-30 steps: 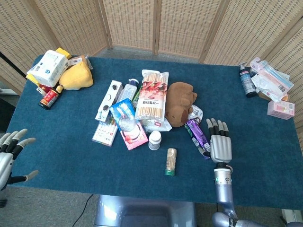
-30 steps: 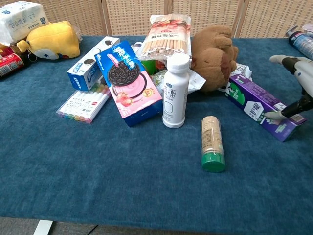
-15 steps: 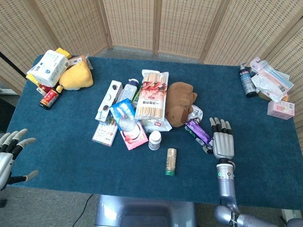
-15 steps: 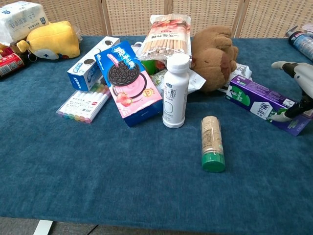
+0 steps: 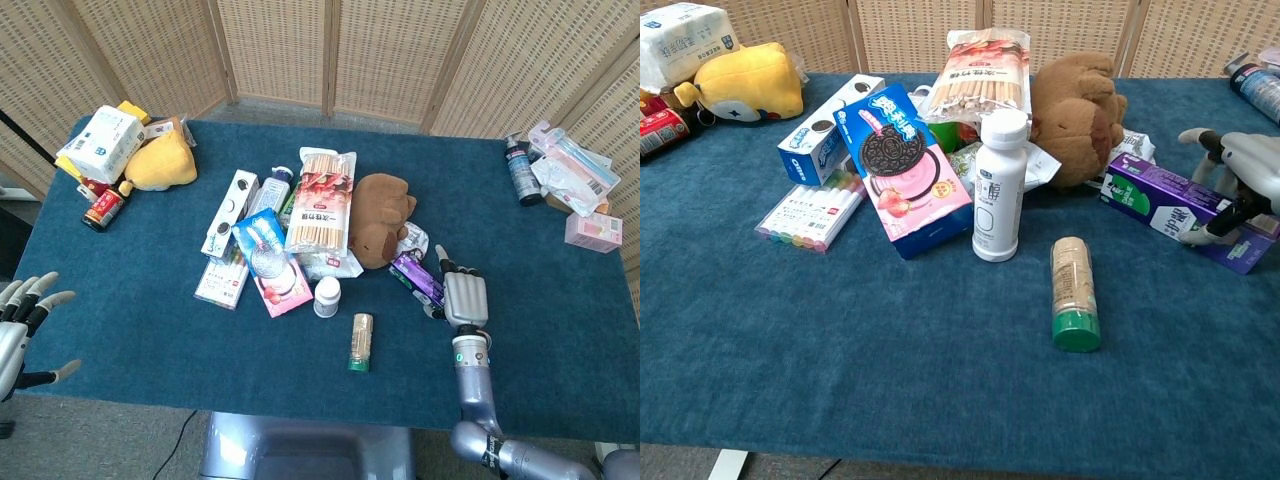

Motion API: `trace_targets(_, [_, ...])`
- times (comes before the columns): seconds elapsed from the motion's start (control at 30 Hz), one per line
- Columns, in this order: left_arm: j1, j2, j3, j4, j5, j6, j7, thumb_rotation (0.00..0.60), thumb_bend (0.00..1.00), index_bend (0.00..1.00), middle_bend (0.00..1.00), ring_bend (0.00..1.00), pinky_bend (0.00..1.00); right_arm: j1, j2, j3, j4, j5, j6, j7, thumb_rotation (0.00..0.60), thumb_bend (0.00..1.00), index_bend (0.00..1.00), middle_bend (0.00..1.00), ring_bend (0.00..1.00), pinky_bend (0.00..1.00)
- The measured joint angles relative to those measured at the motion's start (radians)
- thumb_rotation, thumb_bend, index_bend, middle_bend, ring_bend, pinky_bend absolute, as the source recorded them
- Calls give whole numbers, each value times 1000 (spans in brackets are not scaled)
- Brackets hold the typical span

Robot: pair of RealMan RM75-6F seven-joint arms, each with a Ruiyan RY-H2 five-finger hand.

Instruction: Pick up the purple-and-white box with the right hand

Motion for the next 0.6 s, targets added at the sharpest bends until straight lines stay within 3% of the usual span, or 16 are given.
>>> trace_targets(0.1, [0,-1,0,0,-1,-1,3,600,0,223,0,0,0,6,8,-1,-6,4,-4,4,600,194,412,809,786,914])
trace_targets(0.17, [-1,-2,0,0,-1,-3,5,600,0,222,0,0,0,7,10,-3,-6,-8,6,19,600,254,478,878,850,992])
trace_targets(0.4, [-1,-5,1,-2,-1,-3,9,600,0,223,0,0,0,1,28,-9,-29,-85,76,80,600,280,528,922,893,1000])
trace_targets(0.6, [-2,-5,2,-2,3,-5,6,600,0,222,0,0,0,-12,83,-6,-116,-126,128,96,600,286,533,922,893,1000])
